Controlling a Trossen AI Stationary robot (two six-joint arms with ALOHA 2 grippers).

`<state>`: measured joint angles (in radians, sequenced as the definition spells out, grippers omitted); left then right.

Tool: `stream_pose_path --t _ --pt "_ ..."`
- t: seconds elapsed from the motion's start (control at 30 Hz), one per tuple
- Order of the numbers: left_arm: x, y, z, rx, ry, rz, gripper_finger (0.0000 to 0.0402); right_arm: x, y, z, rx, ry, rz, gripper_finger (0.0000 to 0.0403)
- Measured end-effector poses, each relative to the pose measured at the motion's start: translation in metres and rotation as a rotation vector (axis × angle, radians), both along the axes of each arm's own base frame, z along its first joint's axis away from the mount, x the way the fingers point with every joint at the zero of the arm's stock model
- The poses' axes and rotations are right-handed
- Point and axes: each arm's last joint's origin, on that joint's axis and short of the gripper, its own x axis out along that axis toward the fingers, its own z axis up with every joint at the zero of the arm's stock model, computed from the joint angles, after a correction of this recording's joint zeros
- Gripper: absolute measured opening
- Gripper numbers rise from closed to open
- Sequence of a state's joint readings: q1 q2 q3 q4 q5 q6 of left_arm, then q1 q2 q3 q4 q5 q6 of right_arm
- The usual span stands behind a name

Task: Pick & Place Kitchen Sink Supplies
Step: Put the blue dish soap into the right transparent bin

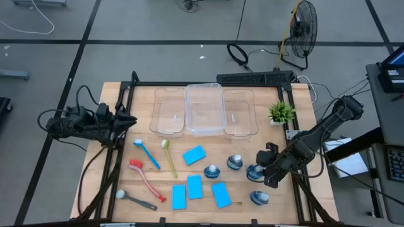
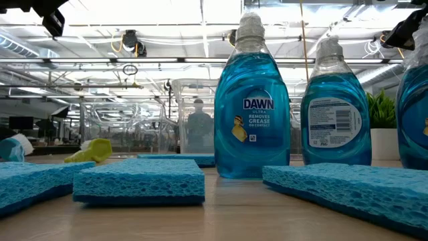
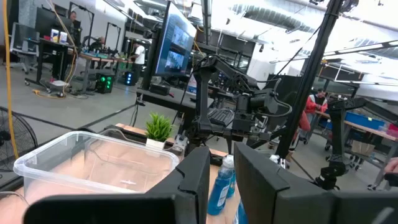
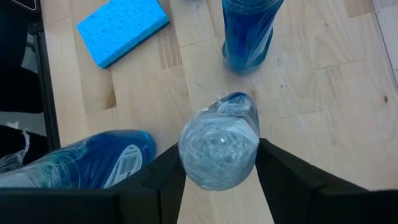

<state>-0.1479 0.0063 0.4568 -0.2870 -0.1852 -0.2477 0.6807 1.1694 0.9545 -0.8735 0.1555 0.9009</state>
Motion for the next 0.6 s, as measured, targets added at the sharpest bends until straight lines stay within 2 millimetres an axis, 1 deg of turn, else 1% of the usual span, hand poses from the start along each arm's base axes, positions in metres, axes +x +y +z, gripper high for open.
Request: stream_pose_path --t 0.23,0.47,0.6 --pt "0.0000 0.0000 0.0000 0.001 0.000 0.000 0.0077 -0.0002 -0.0002 -0.0006 -0.008 -0.001 0.011 0.0172" --pt "0.0000 0.0000 0.0000 0.001 0.000 0.000 0.0077 -0.0016 -0.0014 -0.0095 -0.012 0.008 -0.003 0.0173" --pt "0.0000 0.0000 0.0000 0.001 0.000 0.000 0.0077 -0.0011 -0.0011 -0.0098 -0.008 0.004 -0.004 0.0173"
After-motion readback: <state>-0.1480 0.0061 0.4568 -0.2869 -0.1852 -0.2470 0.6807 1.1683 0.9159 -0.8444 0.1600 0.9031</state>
